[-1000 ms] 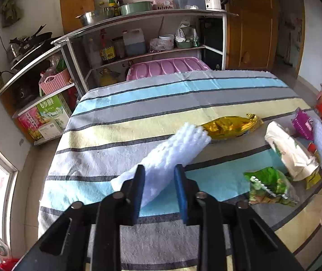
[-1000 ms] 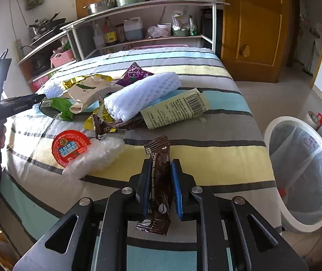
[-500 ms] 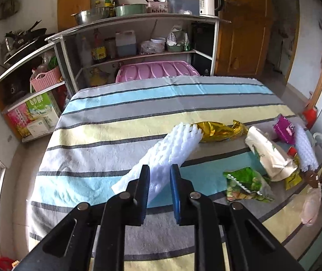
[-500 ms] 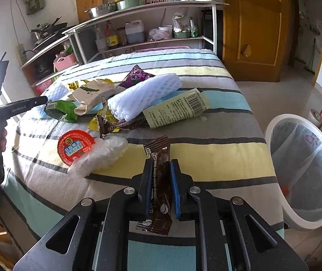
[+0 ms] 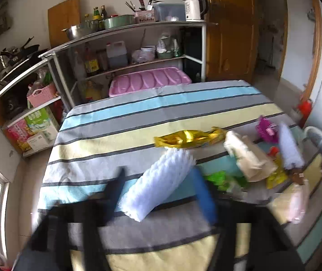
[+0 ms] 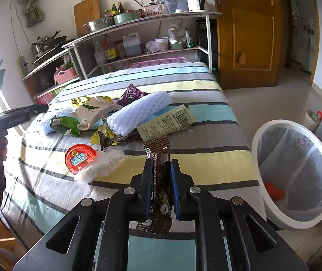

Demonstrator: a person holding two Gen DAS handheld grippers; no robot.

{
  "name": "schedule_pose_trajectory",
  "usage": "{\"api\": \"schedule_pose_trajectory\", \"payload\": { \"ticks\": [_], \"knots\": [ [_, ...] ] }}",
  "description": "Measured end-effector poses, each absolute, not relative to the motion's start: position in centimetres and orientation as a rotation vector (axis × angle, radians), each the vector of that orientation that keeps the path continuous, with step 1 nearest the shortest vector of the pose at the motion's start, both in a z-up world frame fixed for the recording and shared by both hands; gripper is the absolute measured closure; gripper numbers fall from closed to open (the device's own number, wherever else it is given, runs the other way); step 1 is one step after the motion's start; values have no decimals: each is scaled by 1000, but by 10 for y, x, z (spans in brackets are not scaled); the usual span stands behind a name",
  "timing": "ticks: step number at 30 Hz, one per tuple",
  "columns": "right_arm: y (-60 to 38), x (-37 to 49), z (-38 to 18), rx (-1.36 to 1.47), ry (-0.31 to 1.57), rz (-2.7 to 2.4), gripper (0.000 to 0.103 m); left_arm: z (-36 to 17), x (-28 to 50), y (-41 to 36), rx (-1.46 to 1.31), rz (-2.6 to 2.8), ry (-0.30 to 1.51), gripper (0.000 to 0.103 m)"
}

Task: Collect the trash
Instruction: 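Lift the foam sleeve and chocolate wrapper and turn toward the bin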

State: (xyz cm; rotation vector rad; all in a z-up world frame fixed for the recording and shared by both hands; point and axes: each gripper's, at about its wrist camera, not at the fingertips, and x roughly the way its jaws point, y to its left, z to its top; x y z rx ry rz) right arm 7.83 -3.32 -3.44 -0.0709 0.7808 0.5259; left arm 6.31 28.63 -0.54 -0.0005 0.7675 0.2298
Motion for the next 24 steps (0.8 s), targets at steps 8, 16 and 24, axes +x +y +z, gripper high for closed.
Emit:
{"api": "schedule_pose_trajectory", "payload": {
  "ticks": [8, 16, 24],
  "knots": [
    [-33, 78, -35, -62, 783, 529, 87, -36, 94, 296, 24, 250, 874, 30],
    [-39, 75, -30, -51, 769, 524, 87, -37, 88, 285, 0, 217, 878, 69],
    [-48, 72, -21, -28, 742, 528, 87, -15, 79, 267, -1, 196, 834, 83]
  ]
}}
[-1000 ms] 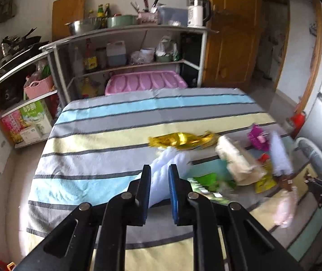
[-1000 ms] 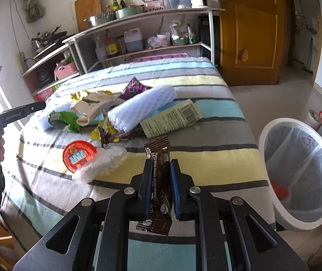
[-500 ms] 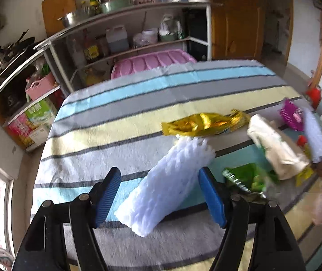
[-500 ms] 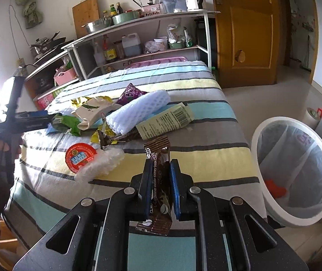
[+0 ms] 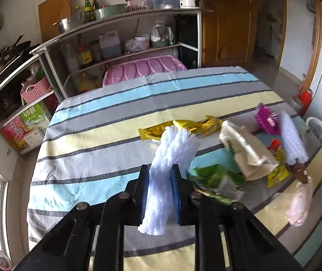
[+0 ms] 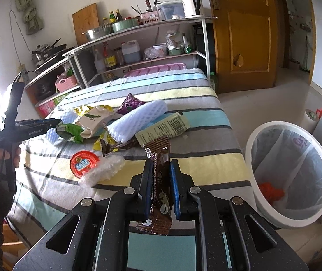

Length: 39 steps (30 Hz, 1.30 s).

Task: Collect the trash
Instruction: 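Lift the foam sleeve and chocolate wrapper and turn toward the bin, then release the foam sleeve and chocolate wrapper into the bin from both tools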

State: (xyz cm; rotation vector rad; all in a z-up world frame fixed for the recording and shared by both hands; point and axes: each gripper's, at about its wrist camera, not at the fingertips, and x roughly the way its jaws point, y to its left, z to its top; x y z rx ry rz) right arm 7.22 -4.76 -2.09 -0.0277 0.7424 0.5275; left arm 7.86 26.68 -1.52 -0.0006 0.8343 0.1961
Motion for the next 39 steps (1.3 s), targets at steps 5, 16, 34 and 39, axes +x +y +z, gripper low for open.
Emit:
{"api": "schedule_pose_trajectory", "payload": {
  "ticks": [5, 16, 34, 39],
  "knots": [
    [-58, 69, -13, -12, 719, 525, 87, 7, 67, 249, -16, 148, 788, 83],
    [-91, 64, 13, 35, 649, 498, 87, 72, 56, 177, 29, -1, 626, 83],
    [-183, 74, 23, 76, 620, 315, 87, 53, 102, 20, 78, -304, 664, 83],
    [-211, 84, 15, 80, 646, 250, 87, 43, 111, -20, 95, -343, 685, 83]
  ]
}}
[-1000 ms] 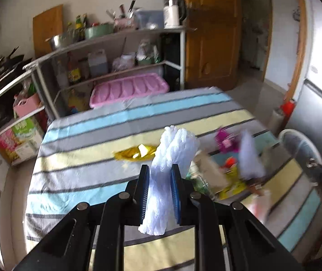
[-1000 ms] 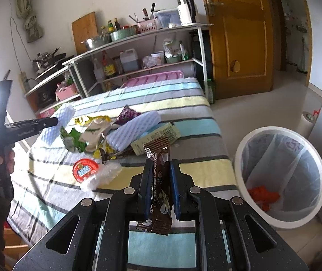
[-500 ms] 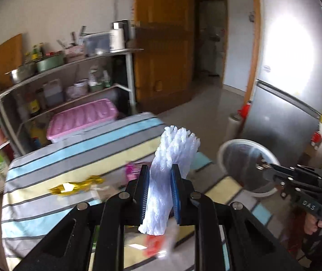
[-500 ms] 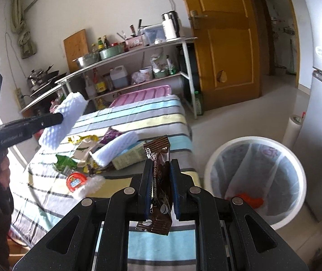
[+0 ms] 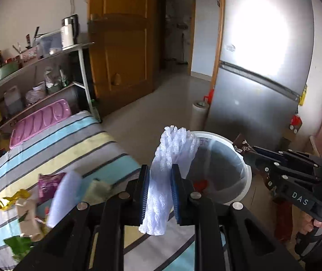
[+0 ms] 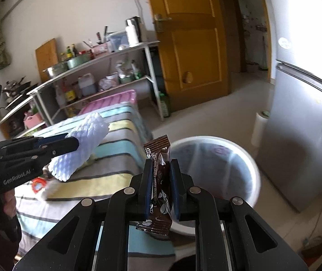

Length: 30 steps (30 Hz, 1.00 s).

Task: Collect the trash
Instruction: 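Release the foam sleeve and chocolate wrapper into the bin from both tools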

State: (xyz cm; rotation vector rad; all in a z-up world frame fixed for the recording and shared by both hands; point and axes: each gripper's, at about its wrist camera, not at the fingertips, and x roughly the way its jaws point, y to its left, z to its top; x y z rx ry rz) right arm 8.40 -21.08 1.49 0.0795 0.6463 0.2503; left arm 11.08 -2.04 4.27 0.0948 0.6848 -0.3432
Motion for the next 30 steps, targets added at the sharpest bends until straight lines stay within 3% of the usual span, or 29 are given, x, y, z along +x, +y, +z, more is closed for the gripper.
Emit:
{"api": "schedule_pose_trajectory", "payload": {
  "ticks": [14, 23, 28, 30],
  "knots": [
    [-251, 127, -39, 66, 803, 141, 87, -6, 132, -92, 118, -415, 818, 81],
    [-263, 142, -62, 69, 869, 111, 87, -19, 140, -100, 114, -408, 859, 81],
    [-261, 145, -67, 60, 891, 109, 84, -21, 143, -100, 100, -418, 870, 62],
    [-260, 145, -68, 61, 890, 103, 75, -20, 143, -98, 94, -416, 870, 55]
  ]
}}
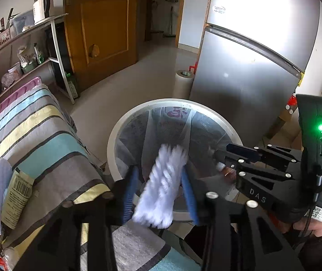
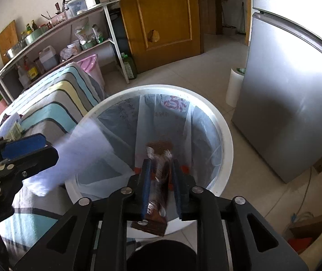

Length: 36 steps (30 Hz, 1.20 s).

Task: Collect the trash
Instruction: 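Release the foam sleeve and chocolate wrapper into the bin from both tools, then return to the table and grasp the green snack bag with the left tool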

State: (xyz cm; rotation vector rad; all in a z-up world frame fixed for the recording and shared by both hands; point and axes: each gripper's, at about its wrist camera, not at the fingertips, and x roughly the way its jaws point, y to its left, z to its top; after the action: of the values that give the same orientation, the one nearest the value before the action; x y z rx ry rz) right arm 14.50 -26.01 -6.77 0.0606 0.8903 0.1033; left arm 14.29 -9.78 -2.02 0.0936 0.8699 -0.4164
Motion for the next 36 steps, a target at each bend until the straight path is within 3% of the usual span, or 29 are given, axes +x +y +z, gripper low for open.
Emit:
{"api": "schedule_pose_trajectory", "payload": {
  "ticks": [2, 5, 10, 23, 36],
  "knots": [
    [-260, 143, -68, 71, 888, 102, 65, -20, 142, -97, 89, -413, 867, 52],
    [-260, 141, -66, 72, 881, 95, 61, -19, 141, -94, 83, -407, 864, 48],
    [-258, 135, -59, 75, 866, 88, 61, -12, 136, -86, 63, -397, 843, 41],
    [-228, 113, -24, 82, 779, 135, 60, 13, 116, -41, 18, -319, 766, 36],
    [-148, 104, -4, 56, 722, 311, 60, 31, 82, 60, -55, -110, 677, 32]
  ]
}}
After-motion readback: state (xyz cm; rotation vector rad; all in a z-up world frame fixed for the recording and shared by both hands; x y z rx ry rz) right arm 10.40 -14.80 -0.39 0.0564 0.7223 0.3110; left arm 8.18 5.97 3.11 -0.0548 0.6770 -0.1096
